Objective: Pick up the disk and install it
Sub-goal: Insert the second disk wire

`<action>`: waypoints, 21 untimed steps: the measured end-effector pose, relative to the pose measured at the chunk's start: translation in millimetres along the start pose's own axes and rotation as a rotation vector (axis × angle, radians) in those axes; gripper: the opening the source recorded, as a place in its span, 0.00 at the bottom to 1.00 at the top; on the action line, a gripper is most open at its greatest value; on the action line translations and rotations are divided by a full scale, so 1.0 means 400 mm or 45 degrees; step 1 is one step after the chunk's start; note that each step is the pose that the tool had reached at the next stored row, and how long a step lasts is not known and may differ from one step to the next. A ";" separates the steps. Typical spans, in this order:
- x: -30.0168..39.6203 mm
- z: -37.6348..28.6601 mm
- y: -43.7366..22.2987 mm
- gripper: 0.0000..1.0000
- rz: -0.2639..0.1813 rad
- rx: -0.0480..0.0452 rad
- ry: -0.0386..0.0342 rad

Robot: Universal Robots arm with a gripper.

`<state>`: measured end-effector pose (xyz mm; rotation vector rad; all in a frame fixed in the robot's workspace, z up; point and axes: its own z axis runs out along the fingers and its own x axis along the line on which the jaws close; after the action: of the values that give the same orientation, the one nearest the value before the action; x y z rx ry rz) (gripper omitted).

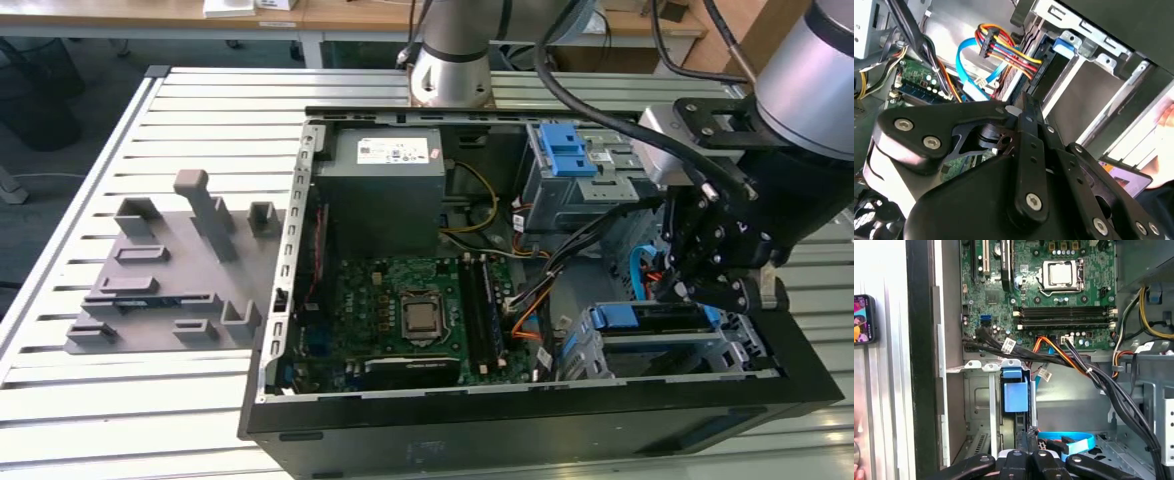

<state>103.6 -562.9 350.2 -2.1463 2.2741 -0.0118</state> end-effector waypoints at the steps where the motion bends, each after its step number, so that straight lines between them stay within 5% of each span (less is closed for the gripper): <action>1: 0.000 -0.008 0.000 0.11 0.000 0.000 0.0000; 4: 0.000 -0.027 0.005 0.11 0.000 0.000 0.0002; 9: 0.002 -0.029 0.033 0.11 0.000 0.000 0.0005; 15: -0.003 -0.055 0.034 0.11 0.000 0.000 0.0001; 21: -0.025 -0.066 0.035 0.11 0.000 0.000 -0.0001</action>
<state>89.9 -552.3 376.5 -2.1462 2.2739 -0.0120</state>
